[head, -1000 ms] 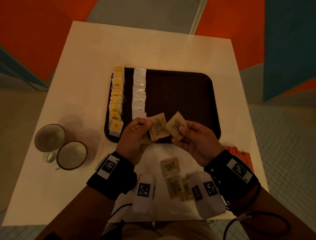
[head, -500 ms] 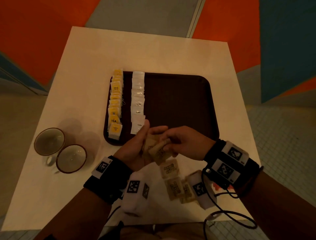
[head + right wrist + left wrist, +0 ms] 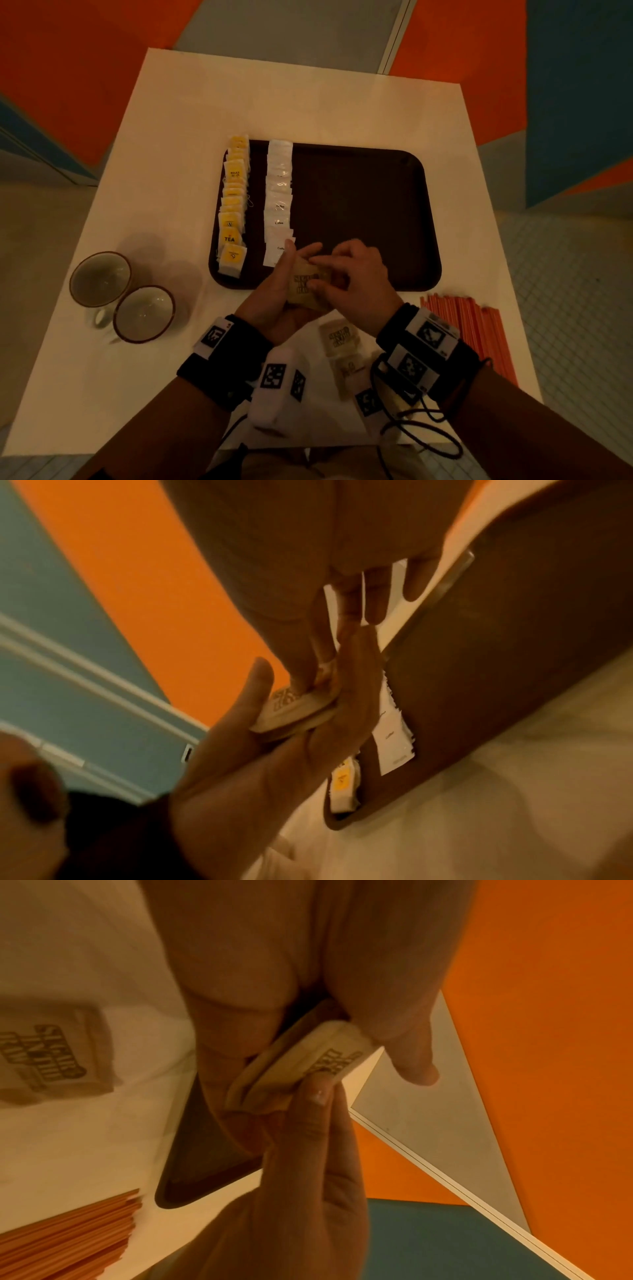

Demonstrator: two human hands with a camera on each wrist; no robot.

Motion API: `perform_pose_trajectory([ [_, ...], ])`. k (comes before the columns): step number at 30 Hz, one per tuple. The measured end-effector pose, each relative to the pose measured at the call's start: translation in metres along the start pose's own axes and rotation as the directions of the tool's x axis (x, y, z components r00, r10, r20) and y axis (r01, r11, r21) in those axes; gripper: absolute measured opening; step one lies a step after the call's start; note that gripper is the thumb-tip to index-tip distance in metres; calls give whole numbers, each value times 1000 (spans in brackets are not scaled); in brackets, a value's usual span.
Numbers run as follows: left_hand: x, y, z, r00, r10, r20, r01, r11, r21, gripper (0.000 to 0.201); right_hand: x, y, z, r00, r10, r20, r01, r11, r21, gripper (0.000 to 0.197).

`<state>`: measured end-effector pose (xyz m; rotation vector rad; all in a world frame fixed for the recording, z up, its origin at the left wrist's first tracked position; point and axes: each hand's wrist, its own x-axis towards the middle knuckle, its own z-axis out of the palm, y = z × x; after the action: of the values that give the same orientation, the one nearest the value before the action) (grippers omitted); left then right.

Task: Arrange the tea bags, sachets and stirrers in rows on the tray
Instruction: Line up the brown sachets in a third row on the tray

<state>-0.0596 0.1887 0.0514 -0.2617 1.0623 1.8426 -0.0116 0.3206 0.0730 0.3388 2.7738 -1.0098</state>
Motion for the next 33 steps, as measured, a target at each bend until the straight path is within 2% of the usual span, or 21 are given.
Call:
perform_pose_trajectory([
  [1,0,1,0,1000,-7,14,7,1000,16,65,-1,-1,-1,998,-61,-14,60,996,-59,45],
  [3,-1,1,-1,999,-21,34,19,998,58,68,-3,-5,0,977,-183,113,196,974,-115,57],
  [5,-2,2,0,997,-58,43,54,995,87,73,-5,-9,6,939,-194,284,251,951,-179,67],
  [6,-2,2,1,996,-76,40,72,993,96,75,-6,-9,9,927,-190,325,269,938,-219,69],
  [10,-3,0,4,996,-86,-1,85,991,102,72,-5,-9,17,913,-241,328,338,898,-283,67],
  [13,-3,-4,9,998,-67,-17,69,978,197,42,-5,-12,19,907,-203,368,339,871,-355,63],
  [15,-2,-8,13,996,-56,-67,72,962,264,26,-3,-13,25,928,-153,339,287,875,-390,58],
  [18,3,-15,14,990,24,-137,24,940,340,31,3,-13,33,980,-124,155,175,908,-380,51],
  [19,4,-16,13,987,55,-154,1,940,340,35,4,-14,33,983,-135,126,173,914,-367,54],
  [21,7,-15,11,986,83,-144,-37,954,296,41,7,-14,28,974,-164,156,208,921,-330,72],
  [23,6,-9,9,991,121,-61,-95,943,320,43,8,-10,15,952,-165,256,221,953,-208,90],
  [25,5,0,0,986,158,-47,-142,958,249,42,8,0,4,941,-153,301,141,988,62,97],
  [26,7,3,-6,979,193,-60,-176,961,214,38,7,5,1,947,-137,290,67,969,238,94],
  [27,9,5,-10,967,243,-72,-224,952,210,30,5,9,-1,958,-101,268,-21,909,416,86],
  [28,9,8,-12,952,298,-67,-277,936,218,22,3,12,1,963,-57,262,-108,811,575,78],
  [30,11,9,-11,927,375,-23,-360,905,229,17,2,11,7,955,3,296,-231,633,739,66],
  [33,12,13,0,907,416,66,-418,870,260,19,5,-1,18,968,-65,242,-166,558,813,56],
])
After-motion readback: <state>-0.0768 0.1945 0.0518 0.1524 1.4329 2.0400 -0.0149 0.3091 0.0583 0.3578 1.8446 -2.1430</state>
